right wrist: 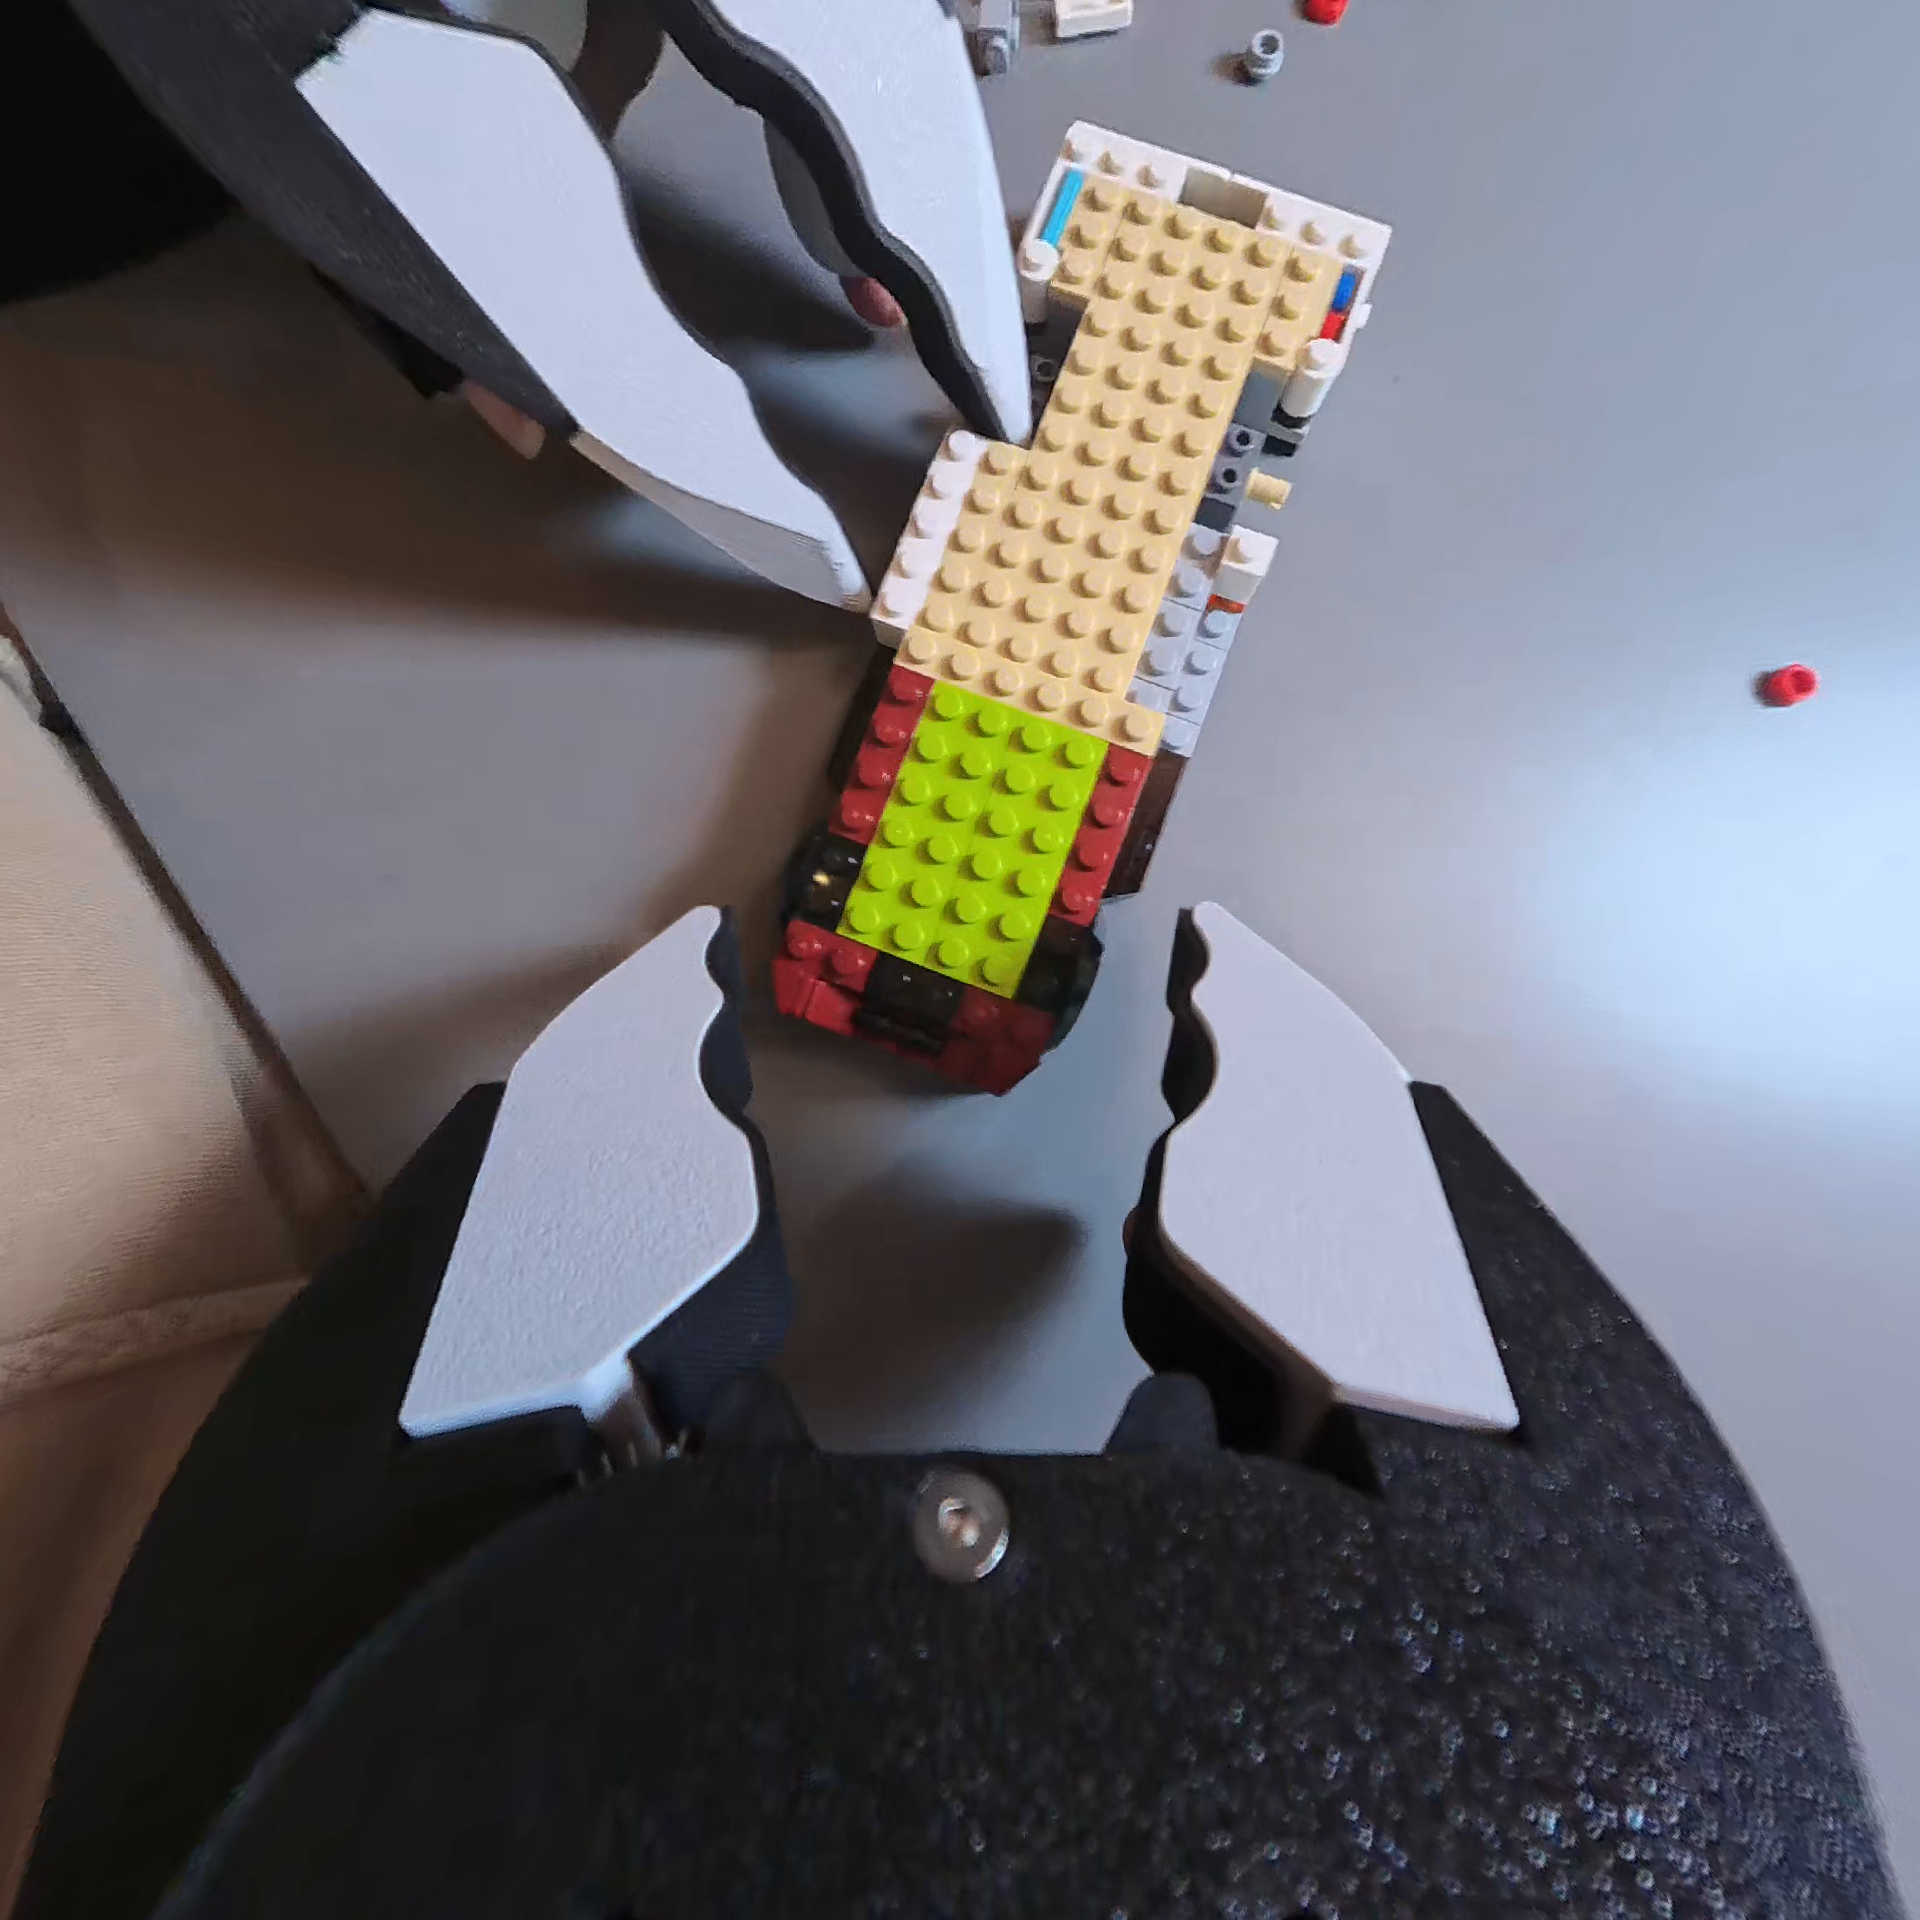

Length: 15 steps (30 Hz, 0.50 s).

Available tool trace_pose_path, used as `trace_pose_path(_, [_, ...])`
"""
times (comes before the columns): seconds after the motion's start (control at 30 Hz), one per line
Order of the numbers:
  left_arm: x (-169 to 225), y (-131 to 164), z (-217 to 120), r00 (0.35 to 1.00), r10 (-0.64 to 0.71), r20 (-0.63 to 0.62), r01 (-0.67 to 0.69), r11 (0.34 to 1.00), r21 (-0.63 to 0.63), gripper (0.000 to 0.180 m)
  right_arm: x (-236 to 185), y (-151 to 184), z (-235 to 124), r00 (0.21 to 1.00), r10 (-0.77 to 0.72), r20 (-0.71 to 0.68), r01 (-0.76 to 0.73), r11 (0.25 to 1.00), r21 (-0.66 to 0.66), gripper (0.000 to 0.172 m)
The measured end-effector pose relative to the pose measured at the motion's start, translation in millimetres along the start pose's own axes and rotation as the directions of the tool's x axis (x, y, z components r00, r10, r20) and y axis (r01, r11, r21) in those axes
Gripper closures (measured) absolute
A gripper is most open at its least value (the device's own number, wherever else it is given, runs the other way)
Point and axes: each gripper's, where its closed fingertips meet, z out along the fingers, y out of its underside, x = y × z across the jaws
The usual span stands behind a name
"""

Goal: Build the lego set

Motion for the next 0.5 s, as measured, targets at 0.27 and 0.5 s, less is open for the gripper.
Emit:
trace_pose_path(0.27, [3,1,-1,1.000,0.015,0.002,-0.015,1.000,-0.010,0.146,0,5,5,0.999,-0.047,-0.018,0.045,0.996,-0.074,0.099])
trace_pose_path(0.5, [11,1,-5,0.998,0.039,-0.040,-0.039,0.999,-0.010,0.152,15,15,4,0.958,-0.269,0.105,0.280,0.953,-0.118,0.107])
